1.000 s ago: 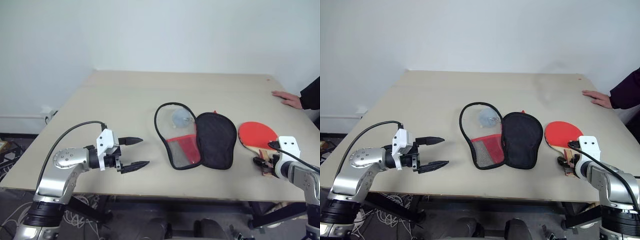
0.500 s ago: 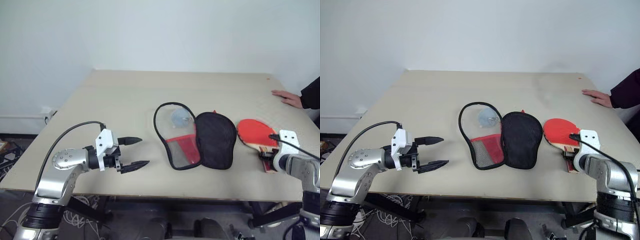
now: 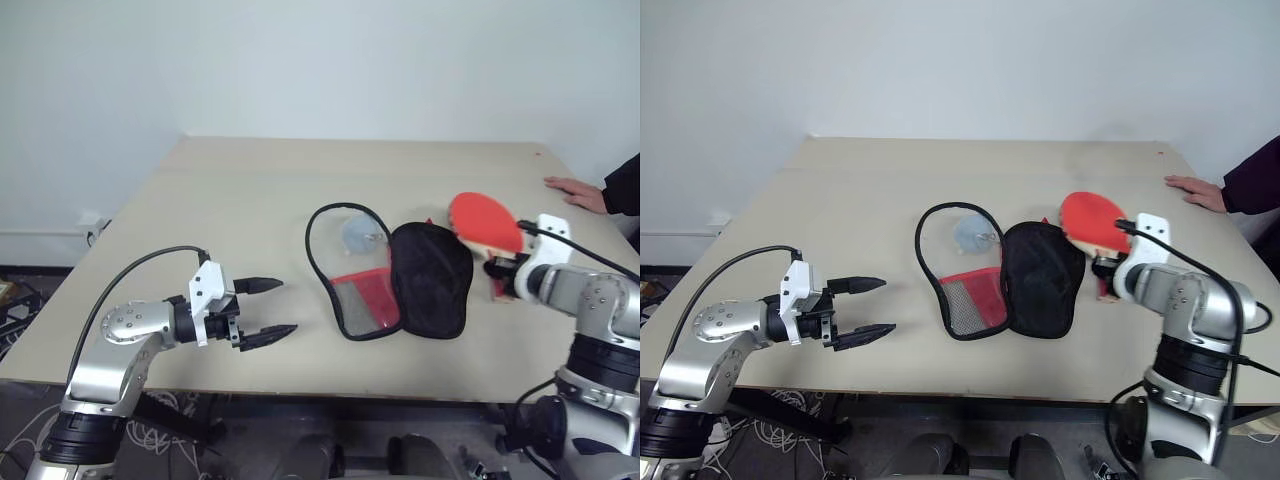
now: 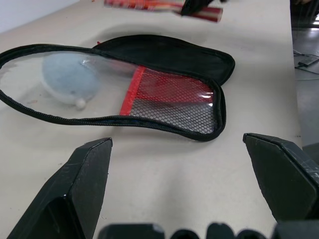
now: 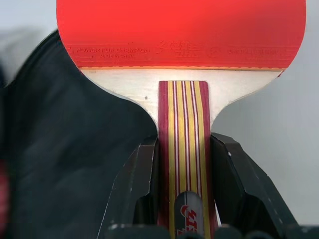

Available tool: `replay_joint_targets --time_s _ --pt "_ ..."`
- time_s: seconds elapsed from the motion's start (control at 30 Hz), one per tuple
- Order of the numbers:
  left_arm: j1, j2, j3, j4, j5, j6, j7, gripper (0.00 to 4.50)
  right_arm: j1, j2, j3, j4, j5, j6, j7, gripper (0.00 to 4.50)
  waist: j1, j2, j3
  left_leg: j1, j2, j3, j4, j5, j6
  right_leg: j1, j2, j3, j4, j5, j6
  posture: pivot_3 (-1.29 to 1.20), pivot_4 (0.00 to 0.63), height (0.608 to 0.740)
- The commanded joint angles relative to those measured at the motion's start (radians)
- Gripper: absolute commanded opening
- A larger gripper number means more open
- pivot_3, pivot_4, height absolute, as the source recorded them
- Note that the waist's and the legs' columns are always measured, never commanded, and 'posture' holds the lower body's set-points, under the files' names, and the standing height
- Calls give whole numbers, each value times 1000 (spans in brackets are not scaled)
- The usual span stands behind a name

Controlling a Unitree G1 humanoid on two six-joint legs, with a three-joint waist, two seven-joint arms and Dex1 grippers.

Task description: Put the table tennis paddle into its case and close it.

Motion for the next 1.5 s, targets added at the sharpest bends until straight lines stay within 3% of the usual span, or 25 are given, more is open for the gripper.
replay_joint_targets --time_s 0.03,0.23,1.13,1.5 --pt "-1 12 34 -35 -23 -2 3 4500 -43 97 -12 -131 -27 47 -70 1120 0 0 0 0 0 0 0 0 0 0 0 0 0 0 0 0 0 721" --pt "8 10 36 -44 -23 -1 6 4500 5 230 36 -181 -49 49 -133 1120 -5 1 0 2 0 0 -1 2 -4 -1 3 1 1 0 0 0 0 721" --pt "9 5 31 -47 -26 0 19 4500 -15 434 121 -125 -146 49 -183 1120 -45 0 0 6 15 0 -5 10 -15 0 18 0 2 8 -13 0 0 721" --pt "16 5 33 -53 -29 2 24 4500 -35 438 202 -79 -145 49 -164 1120 -62 0 -1 7 17 0 -6 11 -17 -1 19 1 2 9 -14 0 0 721"
